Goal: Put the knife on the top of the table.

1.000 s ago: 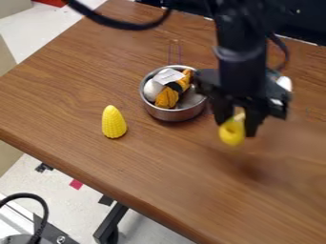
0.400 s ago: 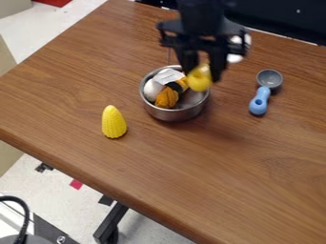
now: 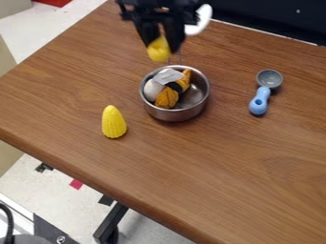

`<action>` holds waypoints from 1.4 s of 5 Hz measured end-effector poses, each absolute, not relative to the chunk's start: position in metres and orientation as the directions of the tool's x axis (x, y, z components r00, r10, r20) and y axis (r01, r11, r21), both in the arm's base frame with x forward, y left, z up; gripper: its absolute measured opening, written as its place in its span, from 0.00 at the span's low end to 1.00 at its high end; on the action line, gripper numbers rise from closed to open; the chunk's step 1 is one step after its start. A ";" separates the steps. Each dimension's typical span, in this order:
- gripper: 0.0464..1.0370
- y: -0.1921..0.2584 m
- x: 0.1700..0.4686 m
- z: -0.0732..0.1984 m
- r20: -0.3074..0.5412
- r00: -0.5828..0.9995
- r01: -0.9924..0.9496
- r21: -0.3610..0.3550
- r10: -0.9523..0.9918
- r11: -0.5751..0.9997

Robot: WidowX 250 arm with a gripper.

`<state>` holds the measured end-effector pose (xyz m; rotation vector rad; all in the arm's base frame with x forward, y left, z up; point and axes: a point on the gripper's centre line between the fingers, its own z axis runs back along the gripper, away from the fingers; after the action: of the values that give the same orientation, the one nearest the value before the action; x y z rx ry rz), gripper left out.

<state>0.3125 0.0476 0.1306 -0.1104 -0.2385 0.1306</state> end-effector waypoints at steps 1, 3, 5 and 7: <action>0.39 0.057 0.316 0.129 0.217 0.965 -0.115 -0.157 0.147 0.981; 0.39 0.027 0.362 0.131 0.126 0.852 -0.483 -0.186 0.508 0.856; 0.39 0.003 0.398 0.108 0.204 0.746 -0.620 -0.137 0.634 0.773; 0.39 -0.012 0.406 0.071 0.244 0.710 -0.673 -0.041 0.660 0.739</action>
<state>0.4058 -0.0119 0.0707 0.0516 -0.2502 0.7399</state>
